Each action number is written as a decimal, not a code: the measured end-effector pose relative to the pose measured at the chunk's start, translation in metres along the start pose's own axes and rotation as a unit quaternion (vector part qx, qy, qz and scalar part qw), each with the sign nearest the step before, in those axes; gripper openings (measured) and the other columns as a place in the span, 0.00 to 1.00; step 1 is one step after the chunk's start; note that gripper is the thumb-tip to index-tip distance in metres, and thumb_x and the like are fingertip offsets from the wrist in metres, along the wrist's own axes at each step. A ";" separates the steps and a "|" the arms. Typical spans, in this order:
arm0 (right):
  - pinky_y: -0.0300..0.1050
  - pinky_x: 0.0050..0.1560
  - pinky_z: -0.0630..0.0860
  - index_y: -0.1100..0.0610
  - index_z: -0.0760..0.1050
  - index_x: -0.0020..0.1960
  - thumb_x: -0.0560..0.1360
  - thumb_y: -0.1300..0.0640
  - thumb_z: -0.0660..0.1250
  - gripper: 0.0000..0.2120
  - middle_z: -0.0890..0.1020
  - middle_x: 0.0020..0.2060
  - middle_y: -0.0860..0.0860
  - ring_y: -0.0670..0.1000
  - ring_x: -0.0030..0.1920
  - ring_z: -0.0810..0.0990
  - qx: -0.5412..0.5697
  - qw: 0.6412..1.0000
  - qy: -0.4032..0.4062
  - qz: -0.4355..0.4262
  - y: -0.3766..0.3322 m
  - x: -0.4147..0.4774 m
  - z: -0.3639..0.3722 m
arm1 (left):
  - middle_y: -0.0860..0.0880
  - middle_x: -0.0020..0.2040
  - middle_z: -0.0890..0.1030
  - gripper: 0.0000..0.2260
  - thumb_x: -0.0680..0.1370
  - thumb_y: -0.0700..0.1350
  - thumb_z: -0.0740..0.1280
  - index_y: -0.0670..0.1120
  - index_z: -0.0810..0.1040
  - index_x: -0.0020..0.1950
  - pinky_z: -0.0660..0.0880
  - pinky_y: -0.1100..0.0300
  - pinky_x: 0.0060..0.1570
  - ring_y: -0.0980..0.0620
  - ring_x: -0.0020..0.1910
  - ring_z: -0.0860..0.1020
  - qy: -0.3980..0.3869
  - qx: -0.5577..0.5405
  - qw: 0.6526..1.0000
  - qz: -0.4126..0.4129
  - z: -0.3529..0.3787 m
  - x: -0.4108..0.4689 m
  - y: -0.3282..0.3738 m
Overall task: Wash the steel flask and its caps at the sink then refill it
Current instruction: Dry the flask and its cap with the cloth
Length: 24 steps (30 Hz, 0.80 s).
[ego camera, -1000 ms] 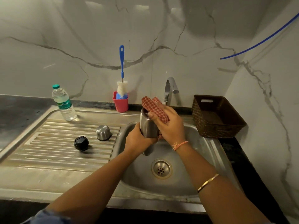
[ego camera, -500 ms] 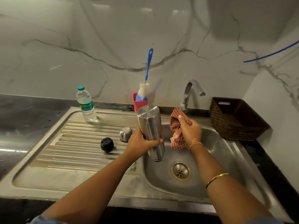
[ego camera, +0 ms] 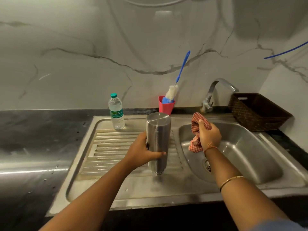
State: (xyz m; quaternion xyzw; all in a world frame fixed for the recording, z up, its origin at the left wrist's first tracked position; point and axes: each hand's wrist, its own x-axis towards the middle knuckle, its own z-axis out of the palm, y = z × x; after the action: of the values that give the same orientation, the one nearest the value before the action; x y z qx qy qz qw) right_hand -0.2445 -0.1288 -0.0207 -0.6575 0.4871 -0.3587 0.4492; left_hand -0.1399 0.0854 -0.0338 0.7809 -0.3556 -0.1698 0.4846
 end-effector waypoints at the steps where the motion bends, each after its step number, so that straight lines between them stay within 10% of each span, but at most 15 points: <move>1: 0.46 0.50 0.71 0.55 0.76 0.60 0.77 0.44 0.62 0.19 0.81 0.54 0.54 0.57 0.54 0.78 -0.001 1.000 0.005 -0.001 0.000 -0.006 0.002 | 0.57 0.57 0.74 0.31 0.62 0.52 0.79 0.59 0.67 0.60 0.73 0.67 0.49 0.58 0.54 0.74 0.000 0.002 1.000 -0.004 -0.011 -0.003 -0.006; 24: 0.51 0.49 0.79 0.50 0.75 0.62 0.74 0.40 0.60 0.22 0.83 0.50 0.53 0.57 0.46 0.82 -0.048 0.998 0.035 0.017 0.003 0.015 0.036 | 0.51 0.56 0.72 0.33 0.66 0.48 0.79 0.46 0.66 0.65 0.71 0.58 0.49 0.55 0.51 0.70 0.149 0.056 0.985 -0.065 -0.064 0.090 -0.032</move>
State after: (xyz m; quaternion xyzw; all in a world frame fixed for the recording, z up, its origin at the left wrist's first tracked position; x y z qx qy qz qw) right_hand -0.2086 -0.1345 -0.0352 -0.6565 0.5305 -0.3503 0.4061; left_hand -0.0266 0.0704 -0.0245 0.8451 -0.2365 -0.0624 0.4753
